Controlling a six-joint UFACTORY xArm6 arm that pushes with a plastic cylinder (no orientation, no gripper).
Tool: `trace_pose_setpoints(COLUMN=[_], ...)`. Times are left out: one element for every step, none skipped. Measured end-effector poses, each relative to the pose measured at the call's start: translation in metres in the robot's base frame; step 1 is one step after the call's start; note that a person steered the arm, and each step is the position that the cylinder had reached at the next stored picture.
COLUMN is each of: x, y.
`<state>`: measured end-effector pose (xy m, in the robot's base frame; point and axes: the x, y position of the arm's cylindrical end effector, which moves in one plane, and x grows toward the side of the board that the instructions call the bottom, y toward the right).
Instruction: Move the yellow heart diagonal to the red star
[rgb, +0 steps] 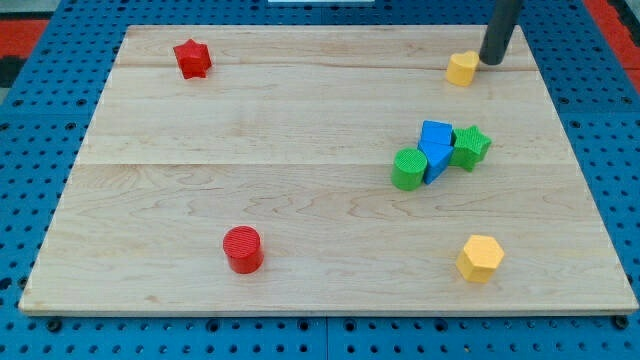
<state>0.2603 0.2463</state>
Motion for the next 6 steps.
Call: trace_pose_setpoints(x=[0.0,0.0,0.025,0.06,0.09,0.092], y=[0.016,0.017,0.035,0.076,0.077,0.083])
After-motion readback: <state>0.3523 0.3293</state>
